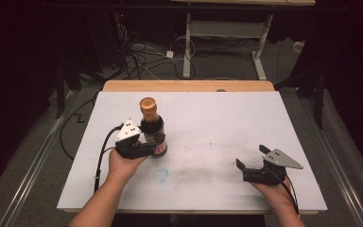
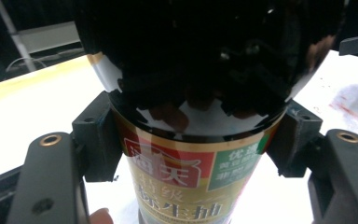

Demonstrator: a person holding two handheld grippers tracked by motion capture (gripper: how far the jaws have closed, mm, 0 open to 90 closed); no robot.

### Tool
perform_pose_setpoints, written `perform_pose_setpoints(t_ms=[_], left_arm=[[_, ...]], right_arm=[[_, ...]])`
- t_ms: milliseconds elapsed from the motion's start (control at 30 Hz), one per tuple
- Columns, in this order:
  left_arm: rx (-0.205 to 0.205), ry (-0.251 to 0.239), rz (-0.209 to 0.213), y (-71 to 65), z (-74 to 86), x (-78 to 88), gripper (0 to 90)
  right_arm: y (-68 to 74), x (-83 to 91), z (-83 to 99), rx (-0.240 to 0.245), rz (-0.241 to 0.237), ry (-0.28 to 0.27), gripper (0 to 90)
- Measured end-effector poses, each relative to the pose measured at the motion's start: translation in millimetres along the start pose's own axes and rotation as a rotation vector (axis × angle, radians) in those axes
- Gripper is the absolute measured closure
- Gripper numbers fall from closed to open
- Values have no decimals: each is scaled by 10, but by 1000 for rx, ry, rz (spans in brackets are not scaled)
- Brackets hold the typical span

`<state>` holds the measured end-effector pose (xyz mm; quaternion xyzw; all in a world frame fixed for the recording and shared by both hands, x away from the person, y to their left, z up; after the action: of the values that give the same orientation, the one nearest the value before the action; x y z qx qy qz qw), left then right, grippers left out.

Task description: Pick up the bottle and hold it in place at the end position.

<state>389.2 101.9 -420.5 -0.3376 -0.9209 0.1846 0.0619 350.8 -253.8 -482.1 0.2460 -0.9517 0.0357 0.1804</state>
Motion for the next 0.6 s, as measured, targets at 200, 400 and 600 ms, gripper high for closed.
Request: perform_pose_setpoints(t_ms=[200, 400, 600], left_arm=[[7, 13, 25, -57, 9, -197, 292], [13, 15, 59, -113, 13, -390, 291], [11, 30, 74, -134, 20, -597, 291]], right_arm=[[-9, 6, 2, -1, 0, -2, 4], [-11, 12, 1, 0, -3, -3, 4], [-6, 21, -5, 1, -5, -6, 4]])
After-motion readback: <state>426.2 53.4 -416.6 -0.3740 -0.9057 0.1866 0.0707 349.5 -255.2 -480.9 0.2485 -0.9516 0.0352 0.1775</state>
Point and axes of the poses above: each handheld gripper's, and its own axes: x roughly backward along the jaws, z roughly out of its underside, y roughly to its left, the point moved 3 cm from there along -x, roughly forward along the jaws, and after that the axes turned 5 degrees about -x, right-handed, at the moved point
